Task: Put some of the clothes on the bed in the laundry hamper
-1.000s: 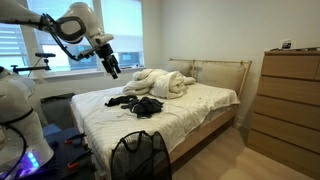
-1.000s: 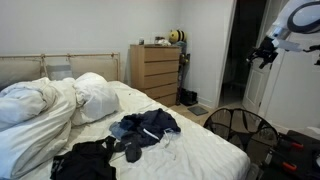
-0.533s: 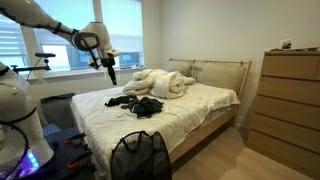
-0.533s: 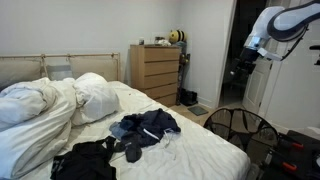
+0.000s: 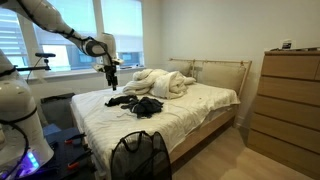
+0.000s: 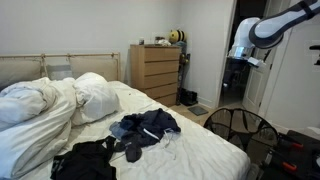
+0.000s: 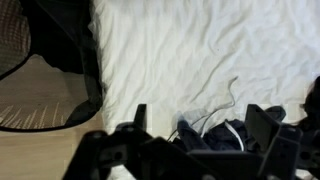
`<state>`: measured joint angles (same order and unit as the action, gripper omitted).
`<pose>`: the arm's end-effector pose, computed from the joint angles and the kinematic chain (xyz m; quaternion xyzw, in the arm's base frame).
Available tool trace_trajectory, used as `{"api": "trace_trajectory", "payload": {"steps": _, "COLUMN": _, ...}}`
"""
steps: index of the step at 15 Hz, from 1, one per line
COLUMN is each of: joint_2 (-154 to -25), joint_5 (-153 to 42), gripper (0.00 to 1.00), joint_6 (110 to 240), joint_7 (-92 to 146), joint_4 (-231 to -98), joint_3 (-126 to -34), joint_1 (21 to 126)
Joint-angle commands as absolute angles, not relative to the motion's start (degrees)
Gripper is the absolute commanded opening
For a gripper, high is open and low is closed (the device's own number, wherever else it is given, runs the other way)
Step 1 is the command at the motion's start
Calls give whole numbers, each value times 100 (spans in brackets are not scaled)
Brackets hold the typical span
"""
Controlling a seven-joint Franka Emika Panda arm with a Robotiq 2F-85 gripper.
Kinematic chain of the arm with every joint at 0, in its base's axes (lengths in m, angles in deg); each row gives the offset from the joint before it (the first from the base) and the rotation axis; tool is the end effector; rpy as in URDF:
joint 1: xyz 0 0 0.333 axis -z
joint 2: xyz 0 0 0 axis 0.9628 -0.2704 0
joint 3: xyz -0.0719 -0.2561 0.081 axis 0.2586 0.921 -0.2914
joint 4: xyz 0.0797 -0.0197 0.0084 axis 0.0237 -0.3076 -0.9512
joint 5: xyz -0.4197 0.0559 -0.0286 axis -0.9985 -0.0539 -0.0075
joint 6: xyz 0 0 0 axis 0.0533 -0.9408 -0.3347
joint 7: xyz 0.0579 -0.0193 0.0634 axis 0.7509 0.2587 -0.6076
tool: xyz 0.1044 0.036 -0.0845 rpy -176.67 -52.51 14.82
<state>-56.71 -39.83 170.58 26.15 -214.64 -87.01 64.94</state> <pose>0.4703 0.1138 0.3124 -0.9963 -0.0068 -0.0226 0.0832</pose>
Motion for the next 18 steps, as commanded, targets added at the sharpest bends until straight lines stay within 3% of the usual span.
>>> {"api": "trace_trajectory", "payload": {"steps": 1, "joint_2": -6322, "joint_5": -3819, "gripper": 100, "joint_6": 16948, "joint_7": 2377, "joint_4": -21015, "joint_3": -8928, "joint_1": 6352}}
{"api": "trace_trajectory", "payload": {"steps": 10, "joint_2": -7801, "joint_5": -3994, "gripper": 100, "joint_6": 17608, "joint_7": 2620, "joint_4": -20201, "joint_3": -9764, "joint_1": 5921}}
{"api": "trace_trajectory", "payload": {"steps": 18, "joint_2": -10122, "joint_5": -4960, "gripper": 100, "joint_6": 18131, "joint_7": 3436, "joint_4": -18269, "joint_3": -9794, "joint_1": 5350}}
